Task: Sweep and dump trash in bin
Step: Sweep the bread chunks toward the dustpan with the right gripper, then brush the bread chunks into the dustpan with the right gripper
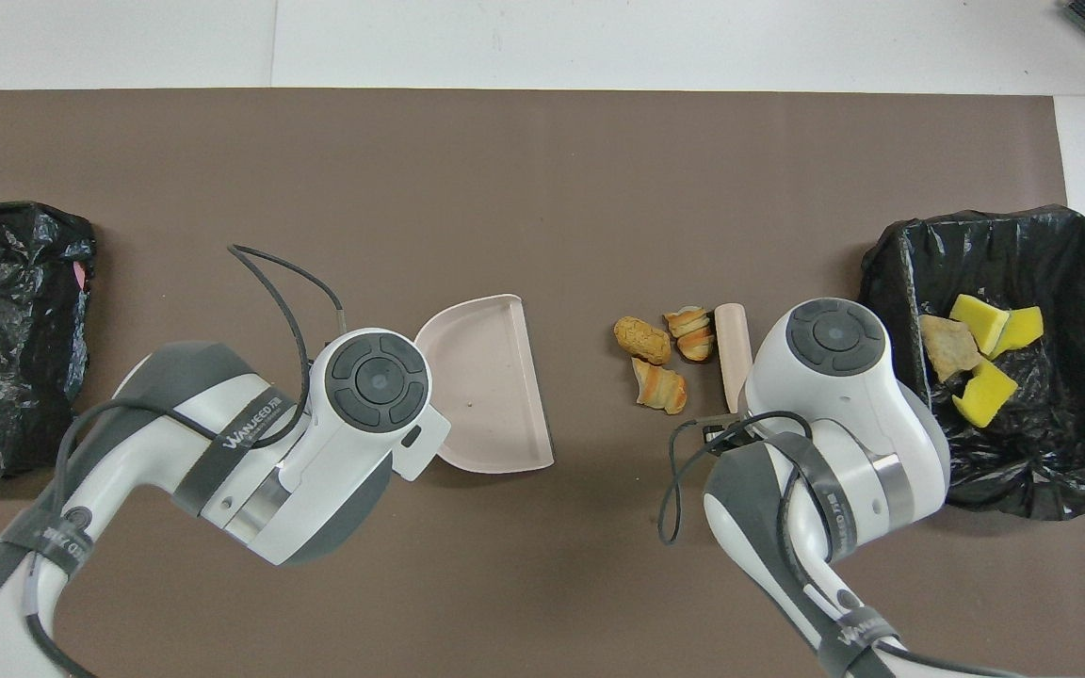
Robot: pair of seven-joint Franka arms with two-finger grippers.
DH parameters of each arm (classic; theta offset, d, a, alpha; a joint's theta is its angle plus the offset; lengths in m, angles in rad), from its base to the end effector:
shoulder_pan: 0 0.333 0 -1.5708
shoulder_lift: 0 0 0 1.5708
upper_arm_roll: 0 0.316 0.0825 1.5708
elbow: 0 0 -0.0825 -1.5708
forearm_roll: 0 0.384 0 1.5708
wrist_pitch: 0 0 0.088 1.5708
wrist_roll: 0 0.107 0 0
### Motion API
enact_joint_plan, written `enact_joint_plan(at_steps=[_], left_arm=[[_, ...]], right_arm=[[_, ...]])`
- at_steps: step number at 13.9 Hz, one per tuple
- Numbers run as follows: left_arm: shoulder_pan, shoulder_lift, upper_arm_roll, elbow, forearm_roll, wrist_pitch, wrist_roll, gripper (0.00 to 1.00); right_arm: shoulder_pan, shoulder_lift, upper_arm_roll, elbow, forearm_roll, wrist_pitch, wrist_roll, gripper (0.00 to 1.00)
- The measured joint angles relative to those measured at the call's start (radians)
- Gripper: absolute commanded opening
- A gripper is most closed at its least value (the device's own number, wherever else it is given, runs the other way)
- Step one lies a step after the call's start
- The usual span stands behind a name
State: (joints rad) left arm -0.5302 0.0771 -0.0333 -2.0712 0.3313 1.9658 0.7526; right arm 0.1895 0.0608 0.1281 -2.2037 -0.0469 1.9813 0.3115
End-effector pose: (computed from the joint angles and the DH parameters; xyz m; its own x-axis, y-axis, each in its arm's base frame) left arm 0.4699 -0.2717 0.3829 0.1027 -0.9385 -0.3296 -0.9943 -0.0873 -0.0614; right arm 0.4799 0.1545 0.3343 0.9663 0.0160 -0.2570 0.0463 -0.9926 0.1125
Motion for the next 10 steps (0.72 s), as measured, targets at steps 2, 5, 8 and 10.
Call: enact_joint_plan(at_steps=[2,5,8,10], left_arm=[[0.0,0.0,0.0,-0.002,0.0,0.005,-0.006,0.0],[0.0,0.0,0.0,-0.003,0.0,0.009,-0.01,0.0],[0.0,0.0,0.0,-0.003,0.0,0.014,-0.032,0.0],[0.0,0.0,0.0,-0.004,0.0,0.015,-0.044,0.0]], right_arm=[[0.003,-0.009,0.002,-0.017,0.001,0.033,0.0,0.0],[0.037,-0.006,0.003,-0.019,0.012,0.044,0.004,0.0],[0.103,0.011,0.004,-0.008,0.057,0.058,0.034,0.0],[0.157,0.027,0.005,0.015,0.088,0.059,0.035,0.0]])
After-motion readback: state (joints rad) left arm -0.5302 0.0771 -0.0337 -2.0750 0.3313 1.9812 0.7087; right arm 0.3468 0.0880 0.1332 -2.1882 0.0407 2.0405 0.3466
